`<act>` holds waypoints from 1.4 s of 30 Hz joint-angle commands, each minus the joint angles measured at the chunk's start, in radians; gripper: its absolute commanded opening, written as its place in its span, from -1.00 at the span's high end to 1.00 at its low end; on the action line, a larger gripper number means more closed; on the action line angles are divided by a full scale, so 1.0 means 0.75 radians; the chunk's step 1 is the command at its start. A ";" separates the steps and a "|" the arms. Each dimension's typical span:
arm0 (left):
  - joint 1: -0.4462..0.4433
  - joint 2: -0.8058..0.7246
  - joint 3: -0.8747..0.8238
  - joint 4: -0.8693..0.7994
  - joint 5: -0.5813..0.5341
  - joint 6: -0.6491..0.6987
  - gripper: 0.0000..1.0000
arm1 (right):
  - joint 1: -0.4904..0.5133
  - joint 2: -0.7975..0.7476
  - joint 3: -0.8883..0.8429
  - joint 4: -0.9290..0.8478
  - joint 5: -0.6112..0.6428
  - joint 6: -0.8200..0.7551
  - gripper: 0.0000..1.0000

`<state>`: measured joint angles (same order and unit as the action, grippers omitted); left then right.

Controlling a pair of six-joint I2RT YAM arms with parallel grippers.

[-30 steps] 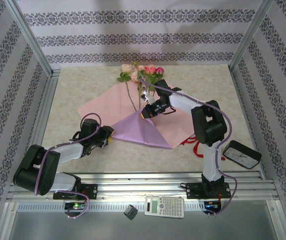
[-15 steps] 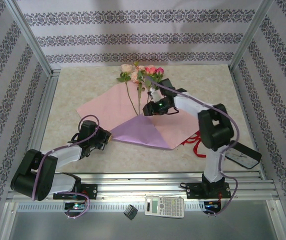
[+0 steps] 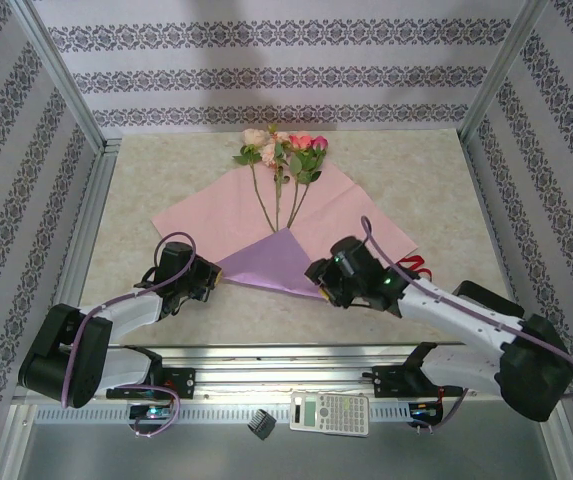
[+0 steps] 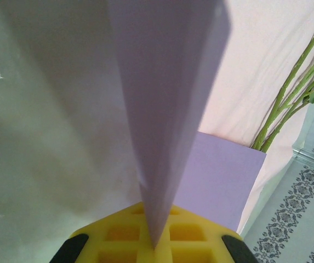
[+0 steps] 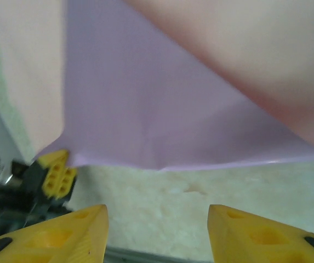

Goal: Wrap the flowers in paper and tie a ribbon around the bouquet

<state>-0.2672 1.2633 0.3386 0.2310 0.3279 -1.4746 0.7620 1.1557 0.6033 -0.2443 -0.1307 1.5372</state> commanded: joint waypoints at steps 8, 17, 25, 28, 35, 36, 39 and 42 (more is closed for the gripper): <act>-0.005 0.061 0.012 0.019 0.010 -0.028 1.00 | 0.131 0.170 -0.166 0.480 0.257 0.589 0.00; -0.004 0.079 0.019 0.023 0.020 -0.024 1.00 | 0.186 0.221 -0.262 0.566 0.415 0.636 0.08; -0.005 0.082 0.023 0.011 0.022 -0.022 1.00 | 0.205 0.256 -0.302 0.626 0.561 0.616 0.45; -0.005 0.082 0.021 0.004 0.021 -0.027 1.00 | 0.184 0.261 -0.295 0.625 0.614 0.539 0.84; 0.005 0.034 0.025 -0.049 -0.001 -0.036 1.00 | 0.038 0.119 -0.221 0.341 0.567 0.242 1.00; 0.007 0.037 0.027 -0.048 0.005 -0.041 1.00 | 0.017 0.108 -0.219 0.317 0.550 0.215 1.00; 0.005 0.062 0.029 -0.028 0.030 -0.058 1.00 | -0.013 0.081 -0.221 0.275 0.532 0.159 1.00; 0.006 0.082 0.033 -0.011 0.049 -0.065 1.00 | -0.024 0.088 -0.227 0.287 0.494 0.181 1.00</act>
<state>-0.2718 1.3067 0.3538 0.2352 0.4168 -1.5055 0.7731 1.2251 0.4442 0.0864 0.1963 1.7199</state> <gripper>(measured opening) 0.046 0.056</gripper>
